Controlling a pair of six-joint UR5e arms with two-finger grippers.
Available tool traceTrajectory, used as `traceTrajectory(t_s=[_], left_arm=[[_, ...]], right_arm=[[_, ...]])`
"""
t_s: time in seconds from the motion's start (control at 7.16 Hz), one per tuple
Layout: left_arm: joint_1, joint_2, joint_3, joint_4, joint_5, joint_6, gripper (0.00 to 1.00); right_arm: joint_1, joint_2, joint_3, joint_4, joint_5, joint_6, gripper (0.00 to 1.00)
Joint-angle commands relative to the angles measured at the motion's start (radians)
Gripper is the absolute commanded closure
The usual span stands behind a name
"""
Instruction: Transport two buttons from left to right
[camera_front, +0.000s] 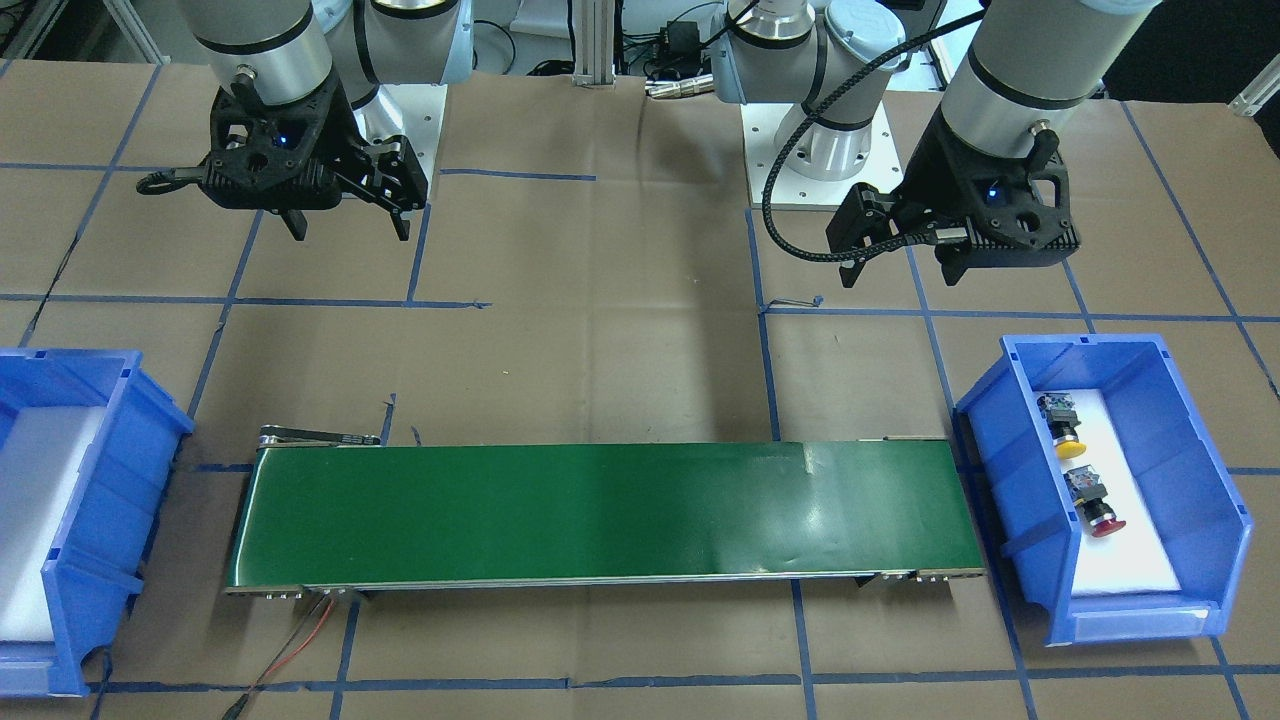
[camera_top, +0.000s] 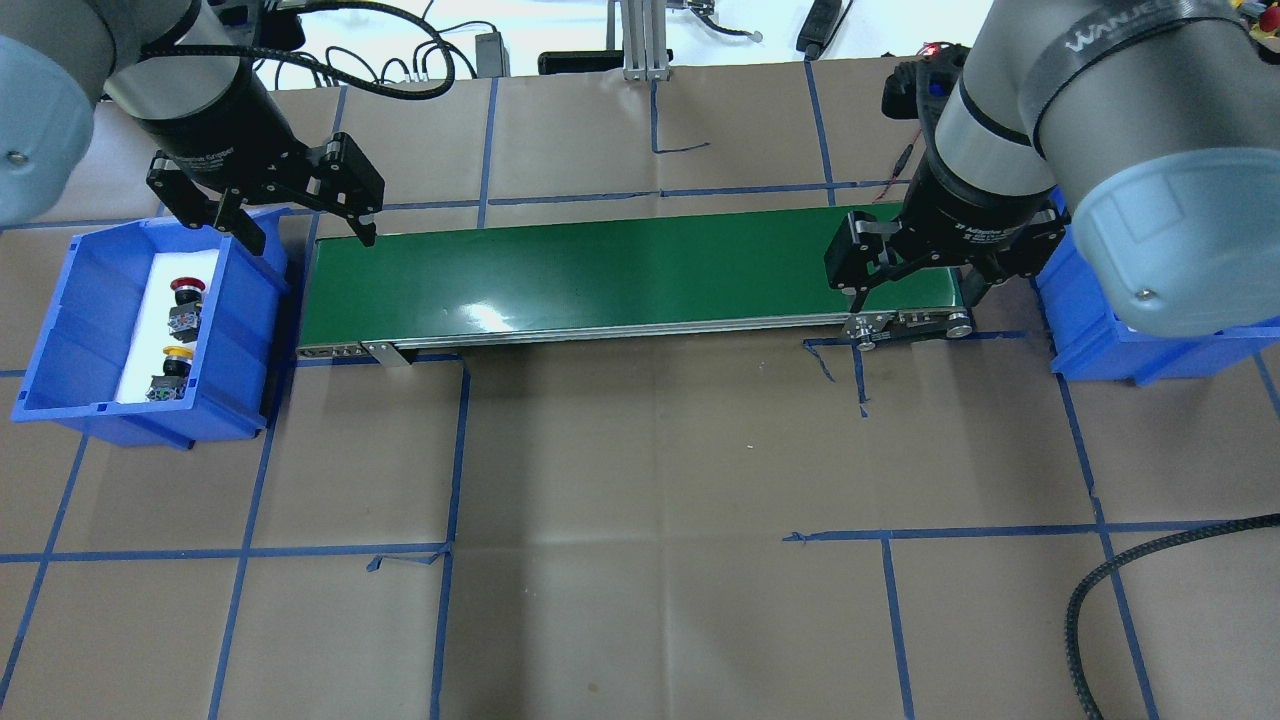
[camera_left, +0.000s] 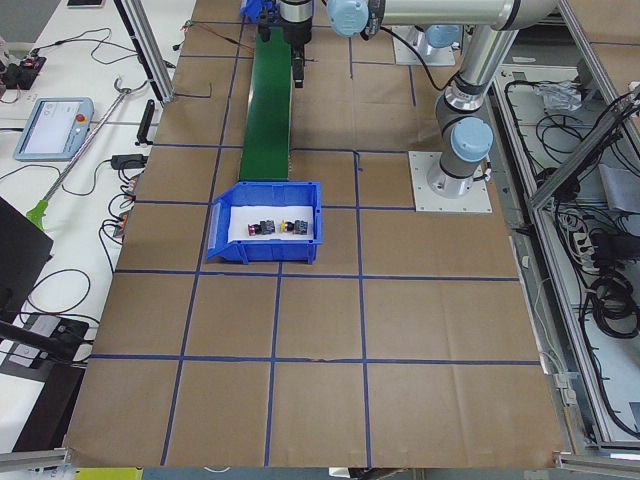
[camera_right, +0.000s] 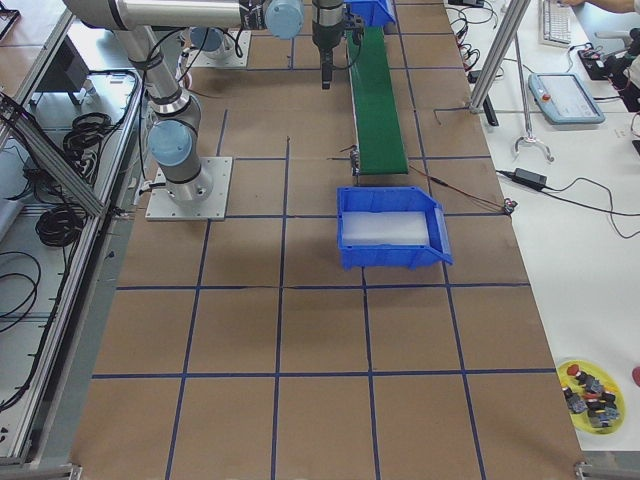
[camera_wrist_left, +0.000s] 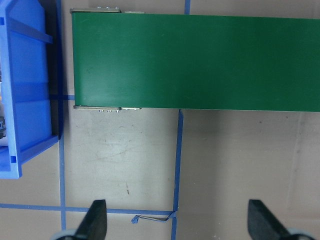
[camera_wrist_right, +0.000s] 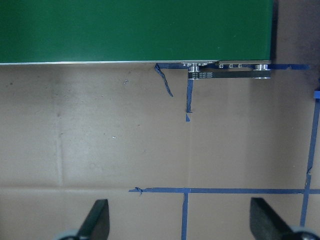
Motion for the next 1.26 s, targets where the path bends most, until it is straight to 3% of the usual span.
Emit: traceTrajectory(t_s=[0.0, 1.12], left_arm=[[0.000, 0.002, 0.000, 0.000, 0.000, 0.000, 0.00], [0.023, 0.008, -0.002, 0.000, 0.006, 0.081, 0.00]], right_arm=[[0.000, 0.001, -0.002, -0.001, 0.001, 0.000, 0.00], [0.000, -0.001, -0.002, 0.000, 0.000, 0.000, 0.00]])
